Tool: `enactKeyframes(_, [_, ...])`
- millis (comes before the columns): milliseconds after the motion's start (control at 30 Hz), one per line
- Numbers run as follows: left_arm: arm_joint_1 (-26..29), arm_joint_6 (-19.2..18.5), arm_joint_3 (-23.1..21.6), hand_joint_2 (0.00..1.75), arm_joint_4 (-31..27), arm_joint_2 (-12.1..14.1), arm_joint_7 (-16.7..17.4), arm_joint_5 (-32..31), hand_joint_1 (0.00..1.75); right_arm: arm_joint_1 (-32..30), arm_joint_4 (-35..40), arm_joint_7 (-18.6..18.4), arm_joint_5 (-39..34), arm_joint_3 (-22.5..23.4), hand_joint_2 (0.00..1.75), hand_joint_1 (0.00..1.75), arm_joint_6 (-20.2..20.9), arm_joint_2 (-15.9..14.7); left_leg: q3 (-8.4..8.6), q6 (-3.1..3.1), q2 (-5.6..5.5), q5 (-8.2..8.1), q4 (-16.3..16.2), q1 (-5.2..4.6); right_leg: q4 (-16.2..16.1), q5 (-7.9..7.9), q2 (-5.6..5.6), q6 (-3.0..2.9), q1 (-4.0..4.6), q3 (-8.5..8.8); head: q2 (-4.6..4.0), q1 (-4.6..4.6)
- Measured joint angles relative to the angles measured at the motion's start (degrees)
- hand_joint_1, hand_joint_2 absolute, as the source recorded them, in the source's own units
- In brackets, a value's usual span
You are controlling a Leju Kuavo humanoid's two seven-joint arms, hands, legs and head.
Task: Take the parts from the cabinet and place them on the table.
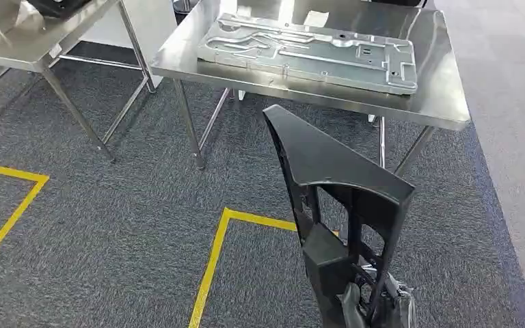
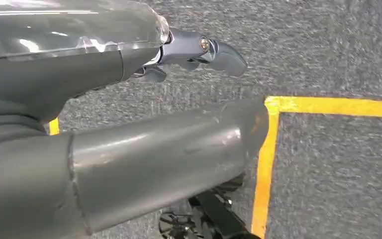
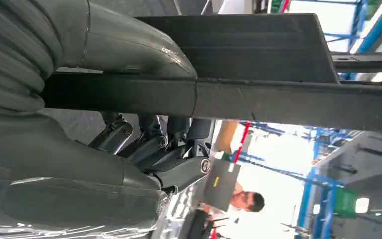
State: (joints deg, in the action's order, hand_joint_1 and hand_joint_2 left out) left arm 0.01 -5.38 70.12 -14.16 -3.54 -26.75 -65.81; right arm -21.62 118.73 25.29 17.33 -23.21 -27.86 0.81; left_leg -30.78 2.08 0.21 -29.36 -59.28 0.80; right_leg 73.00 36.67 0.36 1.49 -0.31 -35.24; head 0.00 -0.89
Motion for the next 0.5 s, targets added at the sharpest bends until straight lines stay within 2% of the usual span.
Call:
enactKeyframes(33, [0.06, 0.00, 0.02, 0.00, 0.00, 0.00, 0.04, -0.30, 0.00, -0.02, 0.00, -0.94, 0.68, 0.00, 1.75, 1.75, -0.53, 0.00, 0.41, -0.05, -0.01, -0.47, 0.00, 0.00, 2.23, 1.42, -0.02, 0.18, -0.11, -2.31, 0.00, 0.04])
enactKeyframes(67, [0.10, 0.00, 0.09, 0.00, 0.00, 0.00, 0.13, -0.53, 0.00, -0.01, 0.00, -2.00, 1.47, 0.00, 1.75, 1.75, -0.92, -0.02, 1.02, -0.10, -0.06, -0.98, 0.00, 0.02, 2.54, 1.37, -0.06, 0.26, -0.25, -3.78, -0.02, -0.02])
enactKeyframes(100, [0.13, -0.02, 0.13, 0.00, 0.00, 0.00, 0.18, -0.85, 0.00, 0.00, 0.00, -3.06, 2.33, 0.00, 1.75, 1.75, -1.36, -0.02, 1.77, -0.19, -0.09, -1.53, 0.00, 0.06, 0.94, -0.12, -0.07, 0.26, -0.41, -4.07, 0.00, 0.04])
enactKeyframes(133, [0.11, -0.02, 0.18, 0.00, 0.00, 0.00, 0.20, -0.88, 0.00, 0.07, 0.00, -4.12, 3.20, 0.00, 1.75, 1.75, -1.82, -0.02, 2.65, -0.34, -0.16, -2.18, 0.01, 0.13, -2.53, -2.74, -0.11, 0.23, -0.48, -3.37, 0.00, 0.00])
enactKeyframes(200, [0.02, -0.09, 0.24, 0.00, 0.00, 0.00, 0.24, -1.05, 0.00, 0.32, -0.04, -5.91, 4.51, 0.07, 1.75, 1.75, -2.59, -0.02, 4.22, -0.78, -0.12, -3.53, 0.10, 0.28, -11.15, -10.31, -0.41, -0.09, -0.47, -1.29, 0.00, -0.05])
enactKeyframes(233, [-0.11, -0.13, 0.33, 0.00, 0.00, 0.04, 0.26, -1.27, 0.00, 0.61, -0.20, -6.76, 5.10, 0.22, 1.75, 1.75, -2.98, -0.02, 5.07, -1.19, -0.14, -4.08, 0.04, 0.19, -11.11, -9.56, -0.58, -0.26, -0.05, -1.55, 0.00, 0.07])
enactKeyframes(267, [-0.29, -0.20, 0.42, 0.00, 0.00, 0.09, 0.31, -1.49, 0.00, 0.95, -0.42, -7.57, 5.69, 0.33, 1.75, 1.75, -3.26, -0.02, 5.09, -1.73, -0.18, -4.48, 0.47, 0.14, -11.21, -7.86, -0.71, -0.92, 0.26, -1.33, 0.00, -0.05])
enactKeyframes(300, [-0.32, -0.26, 0.42, 0.00, 0.00, 0.11, 0.33, -1.64, 0.00, 0.95, -0.52, -8.31, 6.06, 0.48, 1.75, 1.75, -3.50, 0.00, 5.65, -2.20, -0.12, -4.86, 1.14, 0.14, -11.67, -8.94, -0.61, -1.36, 0.33, -0.90, -0.02, -0.07])
enactKeyframes(333, [-0.23, -0.37, 0.46, 0.00, 0.00, 0.15, 0.33, -1.79, 0.00, 1.02, -0.72, -9.05, 6.73, 0.63, 1.75, 1.75, -4.00, 0.00, 6.42, -2.63, -0.10, -3.78, 0.08, -0.04, -12.11, -9.16, -0.43, -1.86, 0.07, -0.46, 0.00, 0.02])
enactKeyframes(367, [-0.27, -0.52, 0.52, 0.00, 0.00, 0.31, 0.37, -1.88, 0.00, 1.27, -0.94, -9.55, 7.26, 0.68, 1.75, 1.75, -4.46, 0.06, 6.76, -2.85, -0.10, -3.69, -0.13, -0.03, -12.42, -9.15, -0.30, -2.34, -0.05, 0.60, -0.02, 0.02])
enactKeyframes(400, [-0.37, -0.57, 0.55, 0.00, 0.02, 0.33, 0.42, -1.92, 0.00, 1.29, -1.09, -9.87, 7.64, 0.74, 1.75, 1.75, -4.64, 0.24, 6.29, -2.89, -0.07, -3.77, -1.50, 0.12, -13.05, -9.12, -0.38, -2.54, -0.23, 1.40, 0.00, 0.13])
enactKeyframes(433, [-0.66, -0.65, 0.68, 0.00, 0.02, 0.37, 0.42, -1.92, 0.00, 1.47, -1.44, -10.37, 8.14, 0.83, 1.75, 1.75, -5.09, 0.48, 3.92, -2.99, -0.13, -3.24, -6.20, 0.12, -13.46, -8.74, -0.47, -3.08, -0.19, 2.25, 0.00, 0.58])
enactKeyframes(467, [-0.71, -0.68, 0.85, 0.00, 0.02, 0.39, 0.46, -1.88, 0.00, 1.68, -1.66, -10.63, 8.38, 0.90, 1.75, 1.75, -5.27, 0.66, 0.96, -3.01, -0.15, -4.17, -10.48, 0.13, -13.64, -8.50, -0.46, -3.28, -0.16, 2.67, -0.02, 0.61])
enactKeyframes(500, [-0.64, -0.68, 1.01, 0.00, 0.02, 0.55, 0.52, -1.88, 0.00, 1.77, -1.95, -10.87, 8.82, 1.01, 1.75, 1.75, -5.54, 0.77, -1.77, -3.23, -0.14, -6.22, -13.93, 0.10, -13.76, -8.11, -0.38, -3.31, -0.14, 3.12, 0.00, 0.74])
